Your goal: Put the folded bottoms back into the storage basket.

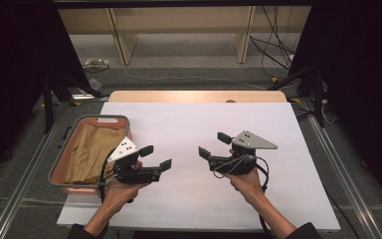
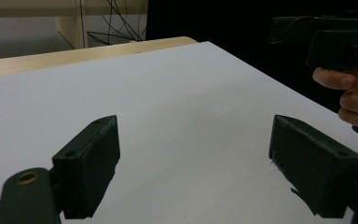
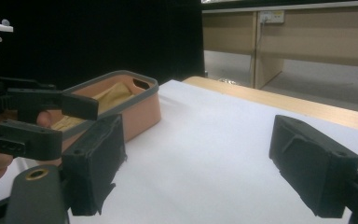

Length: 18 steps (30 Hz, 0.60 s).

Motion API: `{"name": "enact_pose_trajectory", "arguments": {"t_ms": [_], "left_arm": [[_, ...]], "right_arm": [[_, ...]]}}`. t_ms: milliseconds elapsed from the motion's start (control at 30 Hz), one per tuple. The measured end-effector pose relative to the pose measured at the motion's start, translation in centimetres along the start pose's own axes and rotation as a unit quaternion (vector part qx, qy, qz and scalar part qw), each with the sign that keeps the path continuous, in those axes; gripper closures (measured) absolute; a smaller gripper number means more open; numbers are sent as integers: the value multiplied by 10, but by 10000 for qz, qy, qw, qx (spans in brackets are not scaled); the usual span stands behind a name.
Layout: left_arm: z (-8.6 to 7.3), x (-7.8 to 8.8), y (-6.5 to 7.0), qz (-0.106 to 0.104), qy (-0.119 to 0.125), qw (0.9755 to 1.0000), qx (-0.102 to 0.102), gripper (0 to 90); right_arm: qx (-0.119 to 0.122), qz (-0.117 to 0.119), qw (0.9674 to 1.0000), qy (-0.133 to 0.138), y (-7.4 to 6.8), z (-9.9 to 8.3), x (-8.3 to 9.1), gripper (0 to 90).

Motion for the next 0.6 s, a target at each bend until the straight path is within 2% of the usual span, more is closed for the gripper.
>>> {"name": "enact_pose_trajectory", "arguments": {"t_ms": [600], "left_arm": [[-7,3,6,-140,80,9996,-240,142]], "right_arm": [[7,-85,10000,42,1,-12,22,171]]}}
Point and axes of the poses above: each handheld gripper's, and its own axes: x roughly backward along the jaws, z roughly out of its top, y roughly to its right, the point moved 4 cm from there along -x, roughly forward along the jaws, and after that the axes turned 13 degrees about x, right-handed, at the moved point
